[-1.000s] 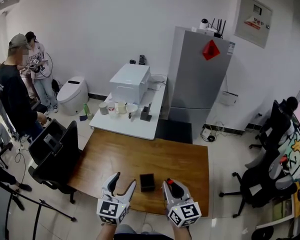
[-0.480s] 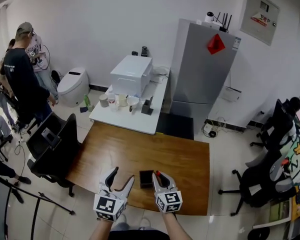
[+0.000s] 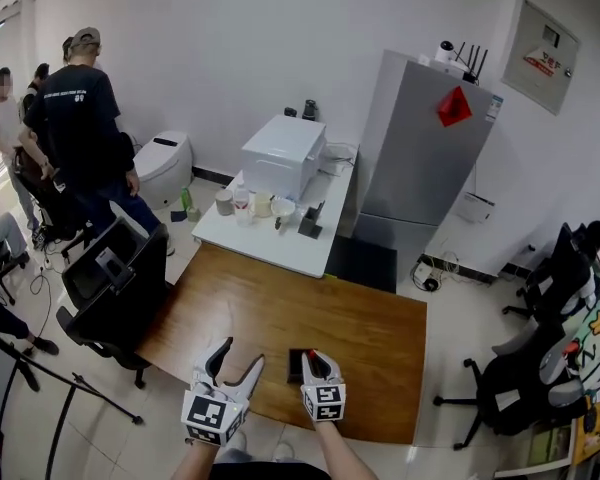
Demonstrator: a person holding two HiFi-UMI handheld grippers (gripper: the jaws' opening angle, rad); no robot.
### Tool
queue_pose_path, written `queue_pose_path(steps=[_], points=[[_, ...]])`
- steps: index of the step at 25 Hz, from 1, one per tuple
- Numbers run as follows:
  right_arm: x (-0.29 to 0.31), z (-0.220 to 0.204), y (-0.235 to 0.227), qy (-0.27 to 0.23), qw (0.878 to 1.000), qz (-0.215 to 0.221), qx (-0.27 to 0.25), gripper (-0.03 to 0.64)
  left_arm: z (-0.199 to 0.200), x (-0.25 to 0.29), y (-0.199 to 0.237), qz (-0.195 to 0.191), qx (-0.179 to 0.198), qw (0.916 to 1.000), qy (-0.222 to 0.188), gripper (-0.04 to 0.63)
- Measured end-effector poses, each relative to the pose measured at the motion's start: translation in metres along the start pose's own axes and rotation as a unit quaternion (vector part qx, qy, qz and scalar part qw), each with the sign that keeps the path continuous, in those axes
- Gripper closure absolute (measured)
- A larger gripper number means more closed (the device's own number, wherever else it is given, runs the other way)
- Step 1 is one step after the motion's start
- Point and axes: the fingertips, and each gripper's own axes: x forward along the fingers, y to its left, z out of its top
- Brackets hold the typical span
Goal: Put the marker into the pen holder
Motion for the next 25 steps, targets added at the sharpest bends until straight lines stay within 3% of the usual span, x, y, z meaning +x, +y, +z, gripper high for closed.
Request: queue_pose_path(steps=[8,14,22,25], points=[[0.009,-0.058,0.002,0.078,0.996,-0.03,-0.003,0.561,0.008,-0.006,0.028,0.018,-0.009,0.9997,-0.016,0.327],[0.011,-0.08,0.0,0.141,0.989,-0.049,-0.004,0.561,0.001,-0.004,0.031,0.008,-0.006,0.9999,-0.008,0.327],[0.011,-0.086,-0.001,0.152,0.987,-0.043,0.022,0.558,-0.003,0.004,0.029,-0.002,-0.01,0.9999,-0.002,0.327],[0.01,-0.078,0.0,0.144,0.989,-0.038,0.026,0.517,-0.005,0.009,0.028,-0.004,-0.007,1.0,-0.001,0.327]])
